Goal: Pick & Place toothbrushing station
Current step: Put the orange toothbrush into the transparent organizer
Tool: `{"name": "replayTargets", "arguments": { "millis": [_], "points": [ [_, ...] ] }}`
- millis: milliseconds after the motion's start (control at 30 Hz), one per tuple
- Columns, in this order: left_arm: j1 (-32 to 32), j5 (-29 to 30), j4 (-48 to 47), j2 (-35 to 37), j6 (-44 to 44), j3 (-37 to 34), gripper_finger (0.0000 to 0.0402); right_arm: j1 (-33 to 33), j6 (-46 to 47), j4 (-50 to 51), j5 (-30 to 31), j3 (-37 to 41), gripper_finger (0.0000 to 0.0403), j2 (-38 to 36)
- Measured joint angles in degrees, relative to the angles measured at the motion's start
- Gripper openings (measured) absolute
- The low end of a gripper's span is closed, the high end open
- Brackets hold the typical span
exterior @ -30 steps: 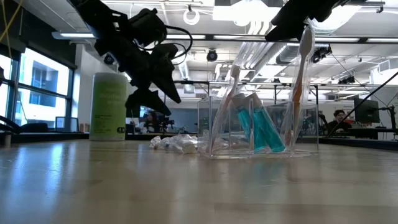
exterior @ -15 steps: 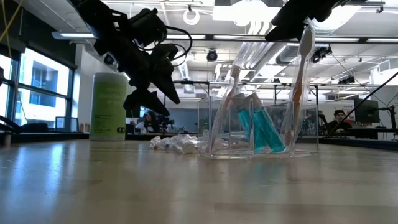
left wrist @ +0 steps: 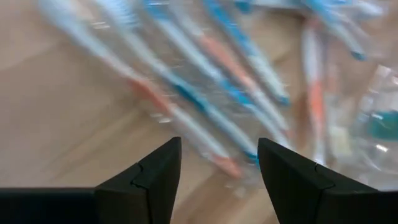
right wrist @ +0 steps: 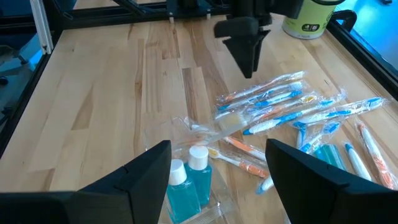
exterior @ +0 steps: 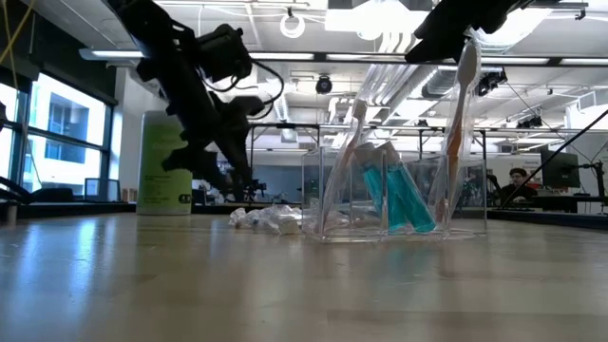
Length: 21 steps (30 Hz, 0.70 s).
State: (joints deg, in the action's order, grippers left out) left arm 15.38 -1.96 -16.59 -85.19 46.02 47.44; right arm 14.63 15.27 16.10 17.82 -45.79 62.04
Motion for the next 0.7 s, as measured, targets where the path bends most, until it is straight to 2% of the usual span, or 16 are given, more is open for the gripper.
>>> {"name": "replayTargets", "arguments": {
  "millis": [133, 467, 567, 700],
  "points": [
    [1.4, 2.4, -1.7, 0.0, 0.8, 0.0, 0.0207, 0.0, 0.0, 0.0, 0.0, 0.0, 0.0254, 0.0],
    [6.0, 2.4, -1.5, -0.9, 3.5, 0.0, 0.0207, 0.0, 0.0, 0.0, 0.0, 0.0, 0.0254, 0.0],
    [7.2, 0.8, -0.5, -3.0, 3.9, 0.0, 0.0207, 0.0, 0.0, 0.0, 0.0, 0.0, 0.0254, 0.0],
    [8.1, -4.8, 3.6, -8.0, 4.6, 0.0, 0.0207, 0.0, 0.0, 0.0, 0.0, 0.0, 0.0254, 0.0]
  ]
}}
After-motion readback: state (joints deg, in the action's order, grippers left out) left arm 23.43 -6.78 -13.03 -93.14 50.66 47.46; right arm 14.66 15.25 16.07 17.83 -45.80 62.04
